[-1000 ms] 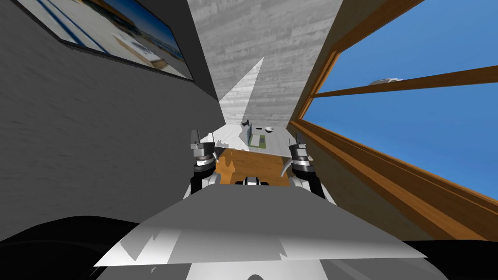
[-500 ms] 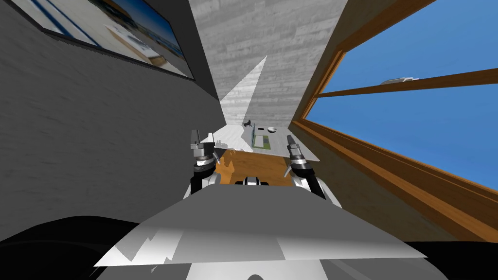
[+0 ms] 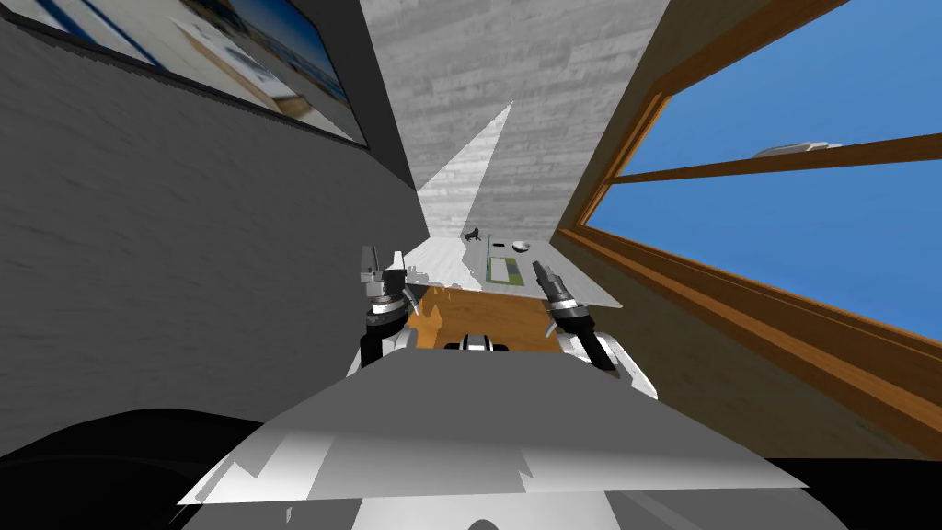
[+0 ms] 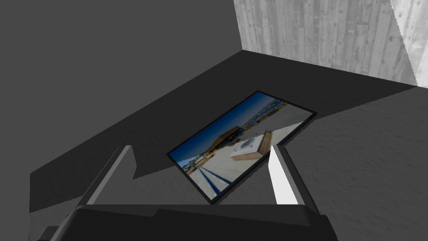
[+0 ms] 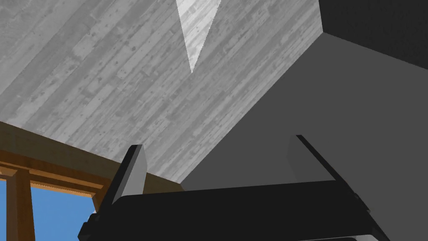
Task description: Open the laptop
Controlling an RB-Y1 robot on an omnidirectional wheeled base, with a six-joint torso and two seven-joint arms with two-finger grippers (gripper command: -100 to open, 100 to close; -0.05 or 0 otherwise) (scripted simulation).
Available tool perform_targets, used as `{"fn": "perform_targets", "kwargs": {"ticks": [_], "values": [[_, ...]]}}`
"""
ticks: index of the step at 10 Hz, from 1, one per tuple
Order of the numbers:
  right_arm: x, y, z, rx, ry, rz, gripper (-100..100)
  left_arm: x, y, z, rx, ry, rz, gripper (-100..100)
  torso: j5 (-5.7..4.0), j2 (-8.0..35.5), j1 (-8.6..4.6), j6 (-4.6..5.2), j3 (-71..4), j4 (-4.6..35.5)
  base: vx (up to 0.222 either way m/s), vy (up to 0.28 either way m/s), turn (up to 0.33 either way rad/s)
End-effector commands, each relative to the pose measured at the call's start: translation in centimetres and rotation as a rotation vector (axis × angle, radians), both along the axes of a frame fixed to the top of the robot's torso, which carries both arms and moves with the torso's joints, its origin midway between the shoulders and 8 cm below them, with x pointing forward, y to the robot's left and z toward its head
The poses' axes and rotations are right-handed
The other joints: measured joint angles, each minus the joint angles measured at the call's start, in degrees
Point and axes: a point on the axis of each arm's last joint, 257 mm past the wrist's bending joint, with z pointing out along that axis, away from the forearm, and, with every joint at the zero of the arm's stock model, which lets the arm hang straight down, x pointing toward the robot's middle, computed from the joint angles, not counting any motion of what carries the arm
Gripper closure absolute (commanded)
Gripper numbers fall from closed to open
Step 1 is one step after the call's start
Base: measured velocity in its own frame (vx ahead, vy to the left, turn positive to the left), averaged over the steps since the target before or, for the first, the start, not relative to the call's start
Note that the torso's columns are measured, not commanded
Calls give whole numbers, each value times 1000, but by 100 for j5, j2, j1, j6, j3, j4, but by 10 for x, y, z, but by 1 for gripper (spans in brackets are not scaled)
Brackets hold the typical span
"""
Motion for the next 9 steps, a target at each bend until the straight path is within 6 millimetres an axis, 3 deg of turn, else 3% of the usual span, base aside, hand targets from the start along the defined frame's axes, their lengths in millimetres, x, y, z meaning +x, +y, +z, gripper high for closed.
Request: {"fn": "perform_targets", "kwargs": {"ticks": [1, 5, 9], "values": [[12, -6, -18, -175, 38, -54, -100, 0, 0, 0, 0, 0, 0, 0, -1, 1, -8, 0, -1, 0, 70, 182, -55], [30, -27, -47, -452, 96, -137, -100, 0, 0, 0, 0, 0, 0, 0, 1, -5, -2, 0, -3, -1, 60, 224, -54], [46, -61, -73, -754, 150, -228, -100, 0, 0, 0, 0, 0, 0, 0, -3, 0, -10, 0, -1, -1, 71, 201, -58]]}}
